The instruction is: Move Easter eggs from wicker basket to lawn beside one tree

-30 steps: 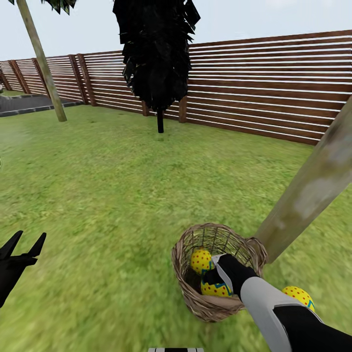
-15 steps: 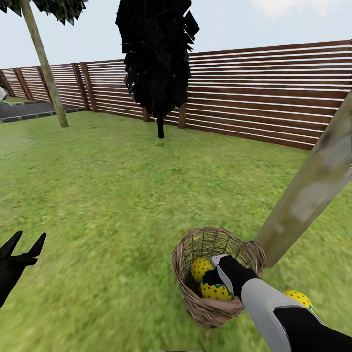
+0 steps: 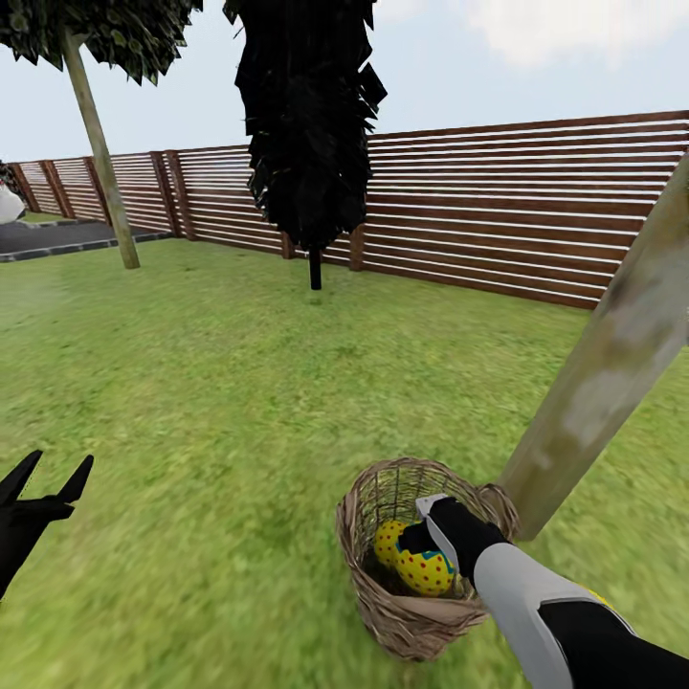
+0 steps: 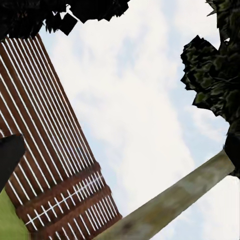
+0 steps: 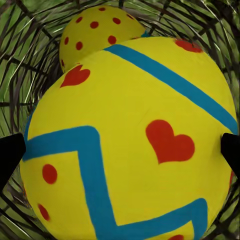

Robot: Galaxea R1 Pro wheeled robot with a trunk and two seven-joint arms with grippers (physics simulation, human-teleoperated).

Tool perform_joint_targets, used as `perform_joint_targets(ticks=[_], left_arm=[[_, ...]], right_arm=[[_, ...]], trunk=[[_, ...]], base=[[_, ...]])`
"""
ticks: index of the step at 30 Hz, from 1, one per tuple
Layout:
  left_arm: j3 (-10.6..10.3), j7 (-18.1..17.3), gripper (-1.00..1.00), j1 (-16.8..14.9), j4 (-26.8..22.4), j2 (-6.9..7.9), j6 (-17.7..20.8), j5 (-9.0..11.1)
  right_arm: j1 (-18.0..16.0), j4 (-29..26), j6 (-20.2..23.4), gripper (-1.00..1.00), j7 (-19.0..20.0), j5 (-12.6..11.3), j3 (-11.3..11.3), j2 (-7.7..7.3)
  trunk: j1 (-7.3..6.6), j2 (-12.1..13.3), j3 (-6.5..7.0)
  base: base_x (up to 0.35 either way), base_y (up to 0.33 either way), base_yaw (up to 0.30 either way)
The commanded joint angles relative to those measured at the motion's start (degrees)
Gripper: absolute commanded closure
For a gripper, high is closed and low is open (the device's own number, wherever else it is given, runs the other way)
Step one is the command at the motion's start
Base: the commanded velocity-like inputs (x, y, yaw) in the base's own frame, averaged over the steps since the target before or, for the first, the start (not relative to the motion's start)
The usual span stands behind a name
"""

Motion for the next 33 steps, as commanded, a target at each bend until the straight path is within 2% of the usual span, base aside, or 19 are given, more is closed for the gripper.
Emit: perform_joint_targets(ticks=[1, 4, 6, 9, 15, 18, 23, 30, 33], left_arm=[[0.07, -0.04, -1.00, -0.03, -1.07, 0.20, 2.39, 0.07], [0.03, 0.01, -1.00, -0.01, -4.65, 0.29, 3.32, -0.10], [-0.21, 0.02, -1.00, -0.03, -5.30, 0.27, 3.42, -0.12], [-1.75, 0.02, -1.00, 0.01, -5.52, 0.33, 3.51, -0.12], [-2.10, 0.16, -1.00, 0.05, -7.71, 0.39, 3.63, -0.21], [-2.79, 0.17, -1.00, 0.05, -7.89, 0.39, 3.68, -0.21], [-4.04, 0.21, -1.00, 0.03, -7.98, 0.34, 3.70, -0.21], [-4.20, 0.26, -1.00, 0.00, -7.99, 0.30, 3.62, -0.25], [-4.66, 0.26, -1.00, 0.02, -7.99, 0.22, 3.61, -0.30]], right_arm=[[0.00, -0.12, 0.35, 1.00, 0.21, 0.49, 0.17, 0.04], [0.00, -0.12, 0.35, 1.00, 0.21, 0.55, 0.24, 0.22], [0.00, -0.12, 0.35, 1.00, 0.21, 0.74, 0.25, 0.31], [0.00, -0.12, 0.35, 1.00, 0.29, 0.85, 0.32, 0.41], [0.00, -0.21, 0.35, 1.00, 0.66, 0.91, 0.39, 0.10], [-0.09, -2.05, 0.46, 1.00, 5.60, 0.92, 0.45, -0.18], [-0.09, -6.47, 0.97, 1.00, 9.90, 0.89, 0.34, -0.52], [-0.09, -6.71, 1.31, 1.00, 10.76, 0.89, 0.49, -0.91], [-0.10, -8.48, 3.55, 1.00, 10.82, 0.81, 0.51, -1.45]], trunk=[[-0.03, 0.00, 0.18], [-0.11, 0.04, 0.84], [-0.16, 0.07, 1.28], [-0.24, 0.11, 1.95], [-1.11, 1.62, 3.12], [-1.77, 2.82, 3.66], [-2.87, 4.83, 4.56], [-4.41, 7.64, 5.82], [-5.07, 8.84, 6.35]], base=[[0.000, 0.000, 0.000], [0.000, 0.000, 0.000], [0.000, 0.000, 0.000], [0.000, 0.000, 0.000], [0.000, 0.000, 0.000], [0.000, 0.000, 0.000], [0.000, 0.000, 0.000], [0.000, 0.000, 0.000], [0.000, 0.000, 0.000]])
